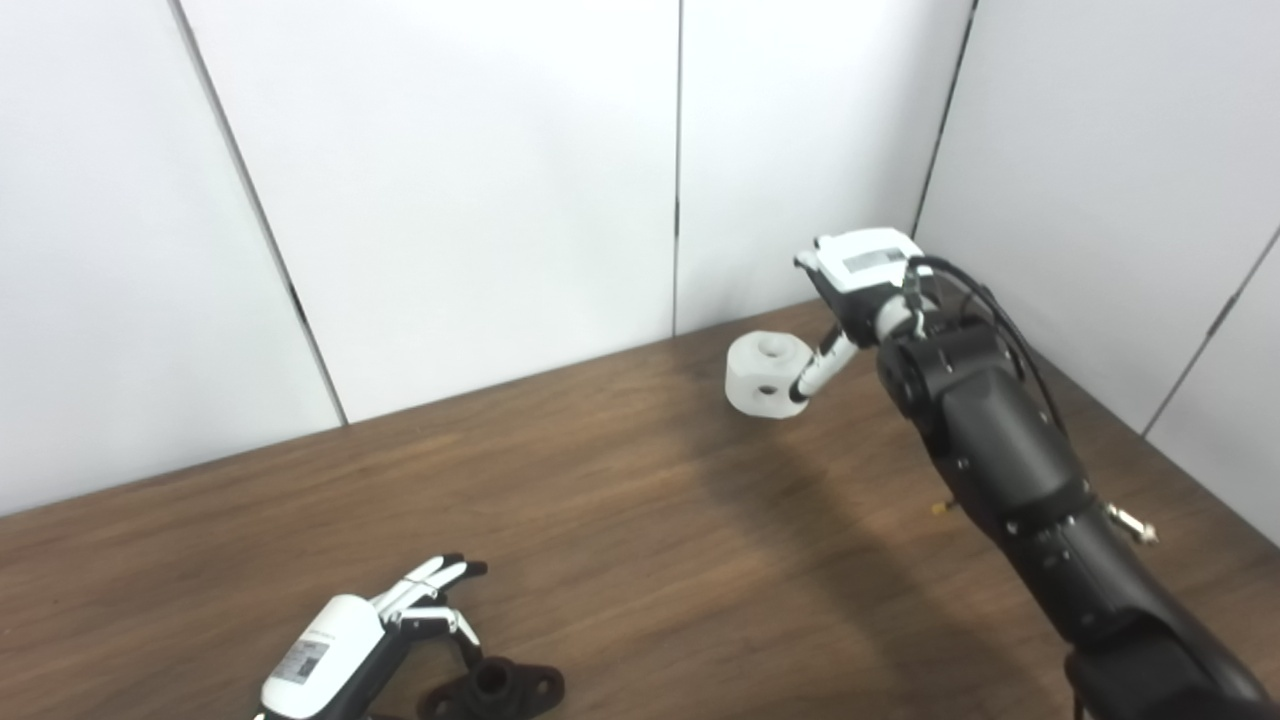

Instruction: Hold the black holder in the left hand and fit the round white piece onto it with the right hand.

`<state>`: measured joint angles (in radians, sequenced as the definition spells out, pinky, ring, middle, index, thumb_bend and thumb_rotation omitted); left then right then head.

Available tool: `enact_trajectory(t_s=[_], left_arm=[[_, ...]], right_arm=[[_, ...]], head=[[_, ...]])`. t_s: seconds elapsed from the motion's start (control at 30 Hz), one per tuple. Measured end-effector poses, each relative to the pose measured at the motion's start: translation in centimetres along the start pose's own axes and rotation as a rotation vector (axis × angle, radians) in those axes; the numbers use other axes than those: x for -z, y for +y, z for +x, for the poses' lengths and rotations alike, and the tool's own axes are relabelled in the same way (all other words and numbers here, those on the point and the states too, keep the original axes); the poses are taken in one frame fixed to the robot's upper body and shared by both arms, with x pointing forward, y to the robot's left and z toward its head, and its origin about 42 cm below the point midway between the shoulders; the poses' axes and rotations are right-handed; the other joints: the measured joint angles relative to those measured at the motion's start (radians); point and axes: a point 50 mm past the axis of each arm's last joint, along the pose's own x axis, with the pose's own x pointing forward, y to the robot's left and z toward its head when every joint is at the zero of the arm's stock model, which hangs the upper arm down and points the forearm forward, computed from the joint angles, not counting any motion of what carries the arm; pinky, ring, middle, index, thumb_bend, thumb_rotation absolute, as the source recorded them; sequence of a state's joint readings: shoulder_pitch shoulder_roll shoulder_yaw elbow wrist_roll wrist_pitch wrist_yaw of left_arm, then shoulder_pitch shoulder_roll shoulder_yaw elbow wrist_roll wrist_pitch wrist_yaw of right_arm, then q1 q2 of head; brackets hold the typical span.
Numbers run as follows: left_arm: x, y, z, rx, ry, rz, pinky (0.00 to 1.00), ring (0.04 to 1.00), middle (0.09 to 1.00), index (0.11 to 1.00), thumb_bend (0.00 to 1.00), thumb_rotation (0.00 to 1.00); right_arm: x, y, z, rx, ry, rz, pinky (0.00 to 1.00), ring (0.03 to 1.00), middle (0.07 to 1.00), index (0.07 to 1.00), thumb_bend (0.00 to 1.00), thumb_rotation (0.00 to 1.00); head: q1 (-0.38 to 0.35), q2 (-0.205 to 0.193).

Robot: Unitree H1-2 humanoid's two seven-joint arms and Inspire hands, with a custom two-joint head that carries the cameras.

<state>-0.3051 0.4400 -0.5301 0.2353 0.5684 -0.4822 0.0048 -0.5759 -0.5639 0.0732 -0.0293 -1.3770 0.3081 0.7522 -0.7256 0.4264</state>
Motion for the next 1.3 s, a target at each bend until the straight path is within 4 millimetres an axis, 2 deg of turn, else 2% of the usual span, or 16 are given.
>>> enact_trajectory(t_s=[0.13, 0.47, 0.77, 1.07, 1.17, 1.3], left_arm=[[0.0, 0.0, 0.0, 0.001, -0.001, -0.001, 0.76, 0.960, 0.924, 0.488, 0.52, 0.06], [0.0, 0.0, 0.0, 0.001, 0.000, -0.006, 0.77, 0.958, 0.929, 0.489, 0.52, 0.06], [0.0, -0.2, -0.1, 0.002, 0.000, -0.010, 0.79, 0.958, 0.917, 0.488, 0.52, 0.06], [0.0, -0.6, -0.5, 0.014, 0.008, -0.015, 0.86, 0.968, 0.919, 0.489, 0.52, 0.06], [0.0, -0.6, -0.5, 0.014, 0.009, -0.016, 0.85, 0.963, 0.915, 0.489, 0.52, 0.06], [0.0, -0.5, -0.5, 0.012, 0.008, -0.016, 0.84, 0.959, 0.916, 0.489, 0.52, 0.06]], right_arm=[[0.1, 0.2, 1.0, -0.057, -0.010, 0.004, 0.92, 1.000, 1.000, 0.920, 1.00, 0.50], [-1.2, 3.2, 3.1, -0.212, -0.044, 0.019, 0.93, 0.992, 0.999, 0.898, 1.00, 0.50], [-2.9, 3.7, 3.9, -0.209, -0.062, 0.033, 0.95, 0.989, 0.982, 0.883, 1.00, 0.48], [-4.6, 4.1, 4.1, -0.223, -0.109, 0.036, 0.94, 0.959, 0.946, 0.856, 1.00, 0.46], [-4.8, 4.1, 4.1, -0.204, -0.109, 0.040, 0.91, 0.930, 0.913, 0.792, 0.99, 0.40], [-4.9, 4.1, 4.1, -0.151, -0.112, 0.054, 0.87, 0.863, 0.837, 0.677, 0.88, 0.27]], head=[[0.003, 0.002], [0.020, 0.005], [0.031, 0.012], [0.043, 0.020], [0.048, 0.023], [0.048, 0.028]])
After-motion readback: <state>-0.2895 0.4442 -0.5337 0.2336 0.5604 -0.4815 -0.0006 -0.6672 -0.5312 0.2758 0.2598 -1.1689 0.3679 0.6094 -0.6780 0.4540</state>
